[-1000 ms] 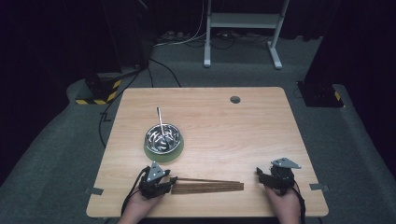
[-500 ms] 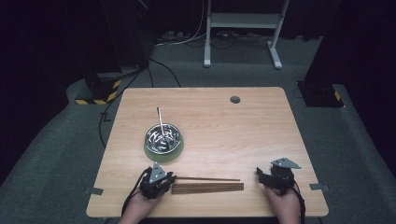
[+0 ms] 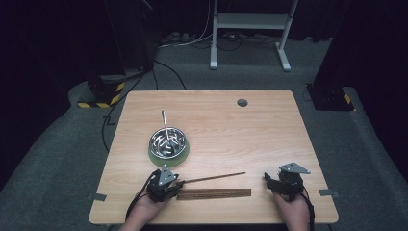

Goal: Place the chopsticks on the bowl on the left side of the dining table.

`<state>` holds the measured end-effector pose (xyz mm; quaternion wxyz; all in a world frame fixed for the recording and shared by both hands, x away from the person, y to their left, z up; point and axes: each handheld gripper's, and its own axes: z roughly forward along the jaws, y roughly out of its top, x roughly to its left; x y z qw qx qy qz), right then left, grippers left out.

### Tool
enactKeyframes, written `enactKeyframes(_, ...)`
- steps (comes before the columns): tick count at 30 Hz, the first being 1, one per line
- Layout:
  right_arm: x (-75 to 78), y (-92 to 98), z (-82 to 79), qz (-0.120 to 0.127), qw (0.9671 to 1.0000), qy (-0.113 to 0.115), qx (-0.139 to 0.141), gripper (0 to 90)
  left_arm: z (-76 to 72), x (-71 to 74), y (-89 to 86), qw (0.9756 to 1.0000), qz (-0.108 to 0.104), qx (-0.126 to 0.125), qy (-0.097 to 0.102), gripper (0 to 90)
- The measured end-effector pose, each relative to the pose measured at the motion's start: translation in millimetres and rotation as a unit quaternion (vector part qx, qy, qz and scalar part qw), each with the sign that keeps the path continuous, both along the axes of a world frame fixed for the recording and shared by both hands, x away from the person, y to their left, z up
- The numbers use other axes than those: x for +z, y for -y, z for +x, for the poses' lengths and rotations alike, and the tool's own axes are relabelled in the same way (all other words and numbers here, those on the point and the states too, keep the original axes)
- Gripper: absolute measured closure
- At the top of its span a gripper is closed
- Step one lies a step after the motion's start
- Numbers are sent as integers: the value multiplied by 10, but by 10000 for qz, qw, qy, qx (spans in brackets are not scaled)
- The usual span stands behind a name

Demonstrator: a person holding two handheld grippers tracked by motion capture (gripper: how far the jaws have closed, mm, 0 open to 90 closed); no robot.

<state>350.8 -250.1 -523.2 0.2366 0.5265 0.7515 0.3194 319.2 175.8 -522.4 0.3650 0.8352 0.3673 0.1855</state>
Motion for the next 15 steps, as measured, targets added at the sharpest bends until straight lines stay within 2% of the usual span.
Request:
enactKeyframes(1,0,0,0,0,10000,0,1,277,22,-6,9,10000,-30,-86,1,611)
enactKeyframes(2,0,0,0,-1,10000,0,1,277,65,-23,19,9998,-168,-110,-27,608)
enactKeyframes(7,0,0,-1,-2,10000,0,1,277,105,-37,16,9991,-311,-260,-79,654)
enactKeyframes(9,0,0,-1,-5,10000,0,3,277,95,-39,14,9990,-305,-336,-54,710)
enactKeyframes(15,7,-2,-9,-16,10000,-38,17,278,80,-42,12,9988,-304,-382,-28,756)
